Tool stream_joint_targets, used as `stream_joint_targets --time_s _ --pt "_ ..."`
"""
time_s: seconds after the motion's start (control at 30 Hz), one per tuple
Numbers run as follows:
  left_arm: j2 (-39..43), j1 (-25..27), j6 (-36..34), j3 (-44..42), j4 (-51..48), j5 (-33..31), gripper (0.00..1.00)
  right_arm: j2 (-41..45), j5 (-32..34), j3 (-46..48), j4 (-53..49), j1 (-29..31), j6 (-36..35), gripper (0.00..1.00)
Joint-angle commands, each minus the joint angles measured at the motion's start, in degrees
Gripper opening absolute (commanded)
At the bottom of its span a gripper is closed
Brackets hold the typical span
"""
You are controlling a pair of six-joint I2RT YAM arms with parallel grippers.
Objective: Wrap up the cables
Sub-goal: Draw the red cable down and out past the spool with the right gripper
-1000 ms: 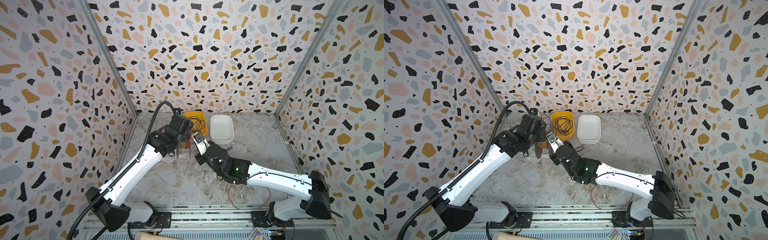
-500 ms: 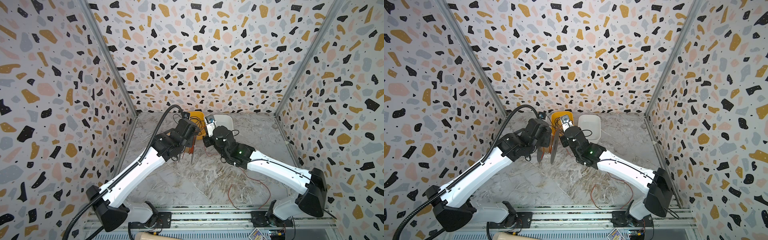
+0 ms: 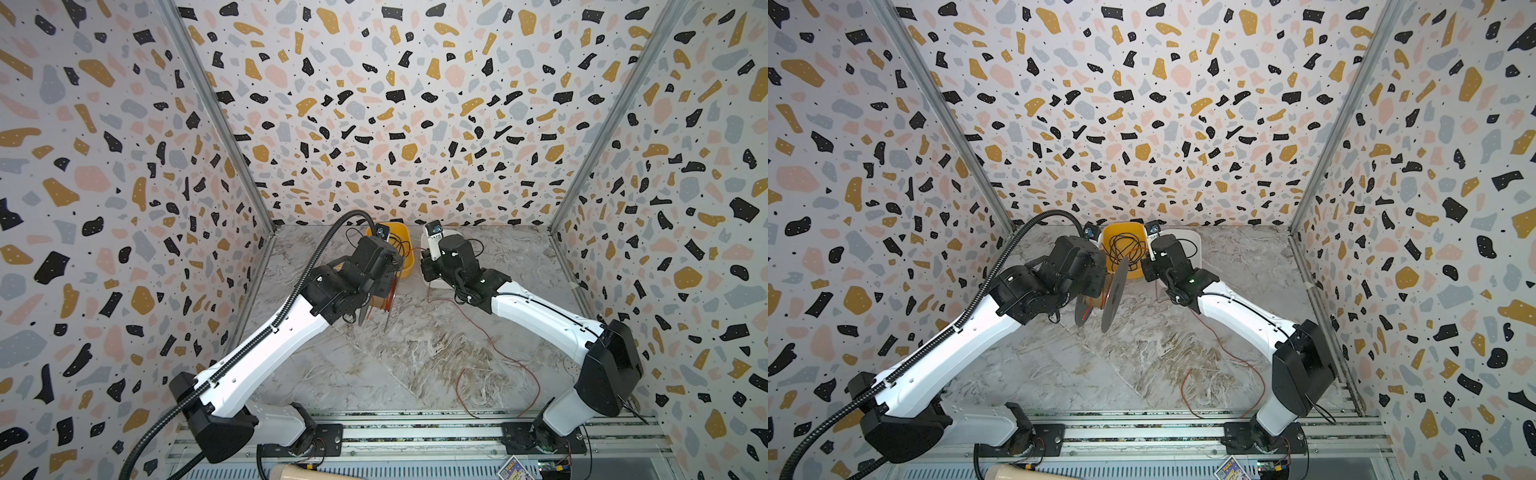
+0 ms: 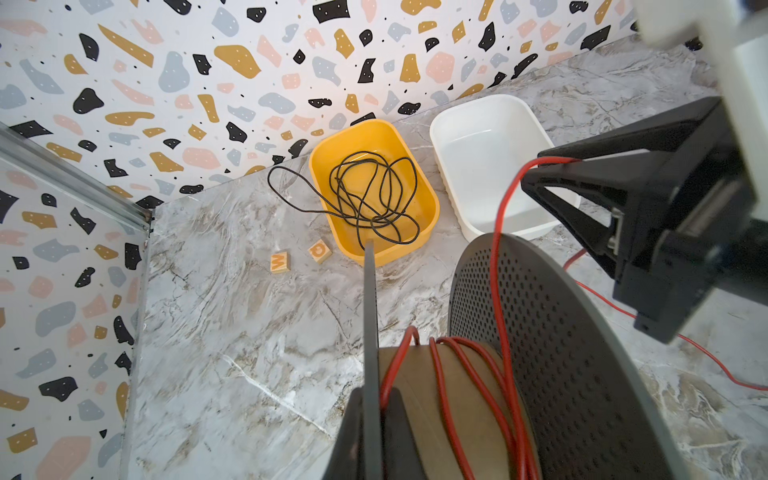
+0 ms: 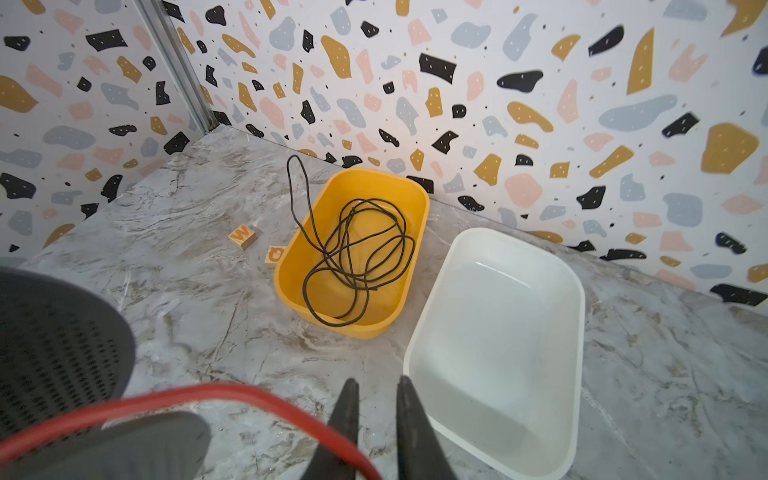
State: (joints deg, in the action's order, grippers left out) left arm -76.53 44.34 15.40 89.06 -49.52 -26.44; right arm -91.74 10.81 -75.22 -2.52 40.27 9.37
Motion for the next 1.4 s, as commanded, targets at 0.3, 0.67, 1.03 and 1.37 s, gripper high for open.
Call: stream_joint_targets --time_s 0.3,0.67,1.03,1.37 --pt "1.66 -0.38 -1.59 8.94 2.37 6.21 0.0 2.08 -24.75 14.96 7.81 -3.96 -0.23 0.43" --pt "0.6 -8.39 -1.69 14.68 2.02 17.26 0.0 18.25 -26.61 30.49 12.8 -3.88 1.01 0.73" --pt "0.53 -12.91 0.39 18.08 2.43 23.97 0.0 31.36 -19.31 41.55 13.1 -3.85 0.21 0.84" --pt "0.73 -14.69 1.52 18.6 2.42 26.41 0.0 33.66 -13.69 55.14 28.58 -3.68 0.69 0.79"
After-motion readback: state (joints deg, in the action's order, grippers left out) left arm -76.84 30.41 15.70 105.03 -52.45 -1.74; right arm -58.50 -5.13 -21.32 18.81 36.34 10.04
